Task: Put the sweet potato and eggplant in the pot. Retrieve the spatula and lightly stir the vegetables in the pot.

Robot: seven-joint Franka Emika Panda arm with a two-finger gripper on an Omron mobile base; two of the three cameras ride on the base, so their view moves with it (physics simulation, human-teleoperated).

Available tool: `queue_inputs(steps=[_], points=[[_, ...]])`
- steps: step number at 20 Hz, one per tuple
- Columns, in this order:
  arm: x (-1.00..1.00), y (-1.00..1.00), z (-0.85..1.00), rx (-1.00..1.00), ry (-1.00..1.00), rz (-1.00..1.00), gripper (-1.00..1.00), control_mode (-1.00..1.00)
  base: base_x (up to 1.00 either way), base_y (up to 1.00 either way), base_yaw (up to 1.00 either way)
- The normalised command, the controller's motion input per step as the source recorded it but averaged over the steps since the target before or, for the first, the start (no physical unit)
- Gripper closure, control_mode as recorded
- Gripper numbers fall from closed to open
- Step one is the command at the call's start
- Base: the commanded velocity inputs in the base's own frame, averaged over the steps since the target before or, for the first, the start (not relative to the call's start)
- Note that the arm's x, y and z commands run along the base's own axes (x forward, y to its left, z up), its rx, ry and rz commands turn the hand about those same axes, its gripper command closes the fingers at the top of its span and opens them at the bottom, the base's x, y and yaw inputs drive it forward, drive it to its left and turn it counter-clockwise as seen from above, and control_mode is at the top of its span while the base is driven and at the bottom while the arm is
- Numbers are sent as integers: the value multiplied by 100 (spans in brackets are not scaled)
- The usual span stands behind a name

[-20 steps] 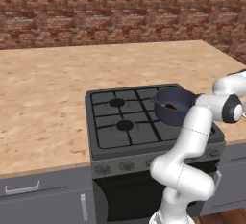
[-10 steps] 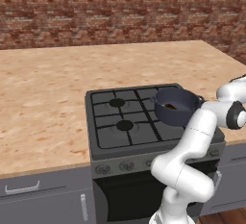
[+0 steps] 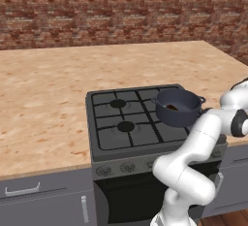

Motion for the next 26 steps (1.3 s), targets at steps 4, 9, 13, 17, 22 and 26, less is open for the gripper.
queue_inputs(steps=[4,9,13,17,22,26], points=[[17,0,-3,0,4,5,-100,-100,0,0,0],[17,0,-10,0,5,3,-100,-100,0,0,0],[14,-6,-10,0,0,1,-100,-100,0,0,0],[3,-14,-9,3,0,0,-100,-100,0,0,0],[1,-13,-7,1,0,0,-100,-100,0,0,0],[7,-15,0,0,0,0,-100,-100,0,0,0]])
